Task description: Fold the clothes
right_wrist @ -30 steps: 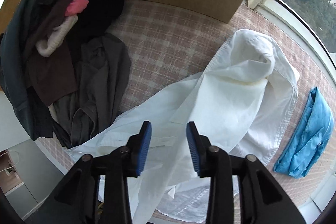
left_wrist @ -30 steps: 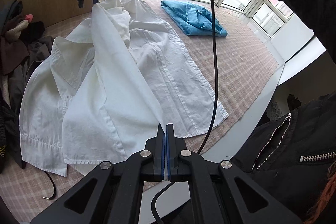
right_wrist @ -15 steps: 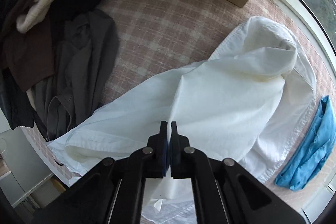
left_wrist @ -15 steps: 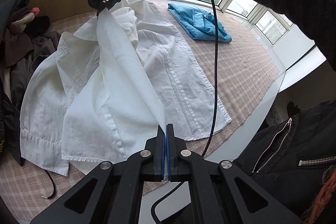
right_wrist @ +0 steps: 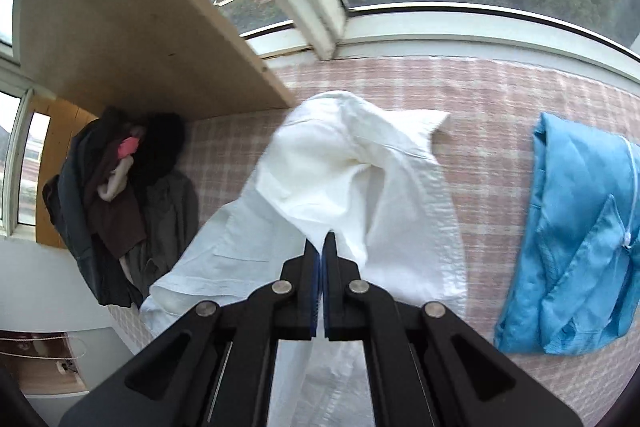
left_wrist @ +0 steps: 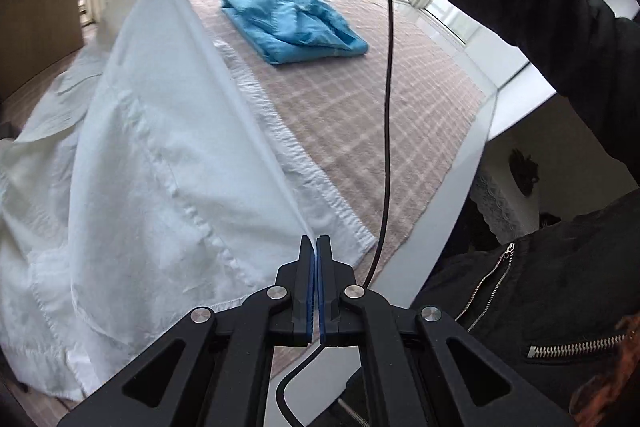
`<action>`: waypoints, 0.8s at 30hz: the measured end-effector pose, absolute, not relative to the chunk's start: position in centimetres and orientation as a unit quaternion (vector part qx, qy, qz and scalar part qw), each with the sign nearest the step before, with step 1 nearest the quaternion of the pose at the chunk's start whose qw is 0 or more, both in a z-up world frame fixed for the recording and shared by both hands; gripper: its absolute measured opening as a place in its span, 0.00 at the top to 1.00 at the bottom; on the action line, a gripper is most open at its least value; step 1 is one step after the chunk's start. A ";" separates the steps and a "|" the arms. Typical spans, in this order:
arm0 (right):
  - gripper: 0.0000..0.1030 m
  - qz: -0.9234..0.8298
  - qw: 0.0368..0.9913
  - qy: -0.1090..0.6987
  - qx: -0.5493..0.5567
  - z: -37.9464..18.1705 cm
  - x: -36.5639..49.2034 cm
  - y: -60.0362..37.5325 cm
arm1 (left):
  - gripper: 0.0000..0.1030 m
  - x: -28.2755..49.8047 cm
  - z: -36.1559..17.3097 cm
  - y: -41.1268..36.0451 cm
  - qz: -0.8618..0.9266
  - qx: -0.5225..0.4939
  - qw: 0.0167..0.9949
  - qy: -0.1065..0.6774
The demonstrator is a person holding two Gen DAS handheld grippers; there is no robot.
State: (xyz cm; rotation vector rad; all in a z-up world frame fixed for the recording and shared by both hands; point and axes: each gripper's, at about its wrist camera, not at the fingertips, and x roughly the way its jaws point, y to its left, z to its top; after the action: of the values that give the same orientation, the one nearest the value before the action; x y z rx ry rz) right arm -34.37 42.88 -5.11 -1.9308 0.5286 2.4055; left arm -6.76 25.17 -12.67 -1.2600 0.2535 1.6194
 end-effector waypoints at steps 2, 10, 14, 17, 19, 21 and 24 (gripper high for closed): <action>0.99 0.767 0.028 0.163 -0.620 -6.6 -33.5 45.0 | 0.99 -6.2 -14.1 28.3 0.648 -0.530 0.536 0.109; 0.88 0.745 0.073 0.171 -0.640 -11.6 -31.8 49.5 | 0.84 -4.8 -18.2 34.6 0.587 -0.582 0.551 0.117; 0.82 0.755 0.071 0.156 -0.633 -9.7 -30.3 49.3 | 0.76 -5.9 -15.8 31.5 0.619 -0.574 0.527 0.101; 0.74 0.769 0.062 0.144 -0.619 -7.4 -27.4 48.7 | 0.70 -8.1 -14.0 25.9 0.673 -0.563 0.468 0.103; 0.58 0.781 0.051 0.129 -0.609 -5.8 -24.3 47.9 | 0.69 -10.2 -13.8 21.0 0.708 -0.566 0.410 0.101; 0.58 0.787 0.035 0.116 -0.604 -5.4 -20.3 46.8 | 0.69 -12.3 -13.5 16.1 0.739 -0.566 0.351 0.098; 0.58 0.791 0.035 0.130 -0.596 -6.2 -14.5 46.2 | 0.69 -15.3 -14.8 9.6 0.760 -0.587 0.272 0.061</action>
State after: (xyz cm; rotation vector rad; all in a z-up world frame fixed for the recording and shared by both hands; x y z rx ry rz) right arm -14.51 46.18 -6.17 -1.8319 0.3994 2.4321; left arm -15.32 9.56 -14.82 -1.5815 0.1656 2.0460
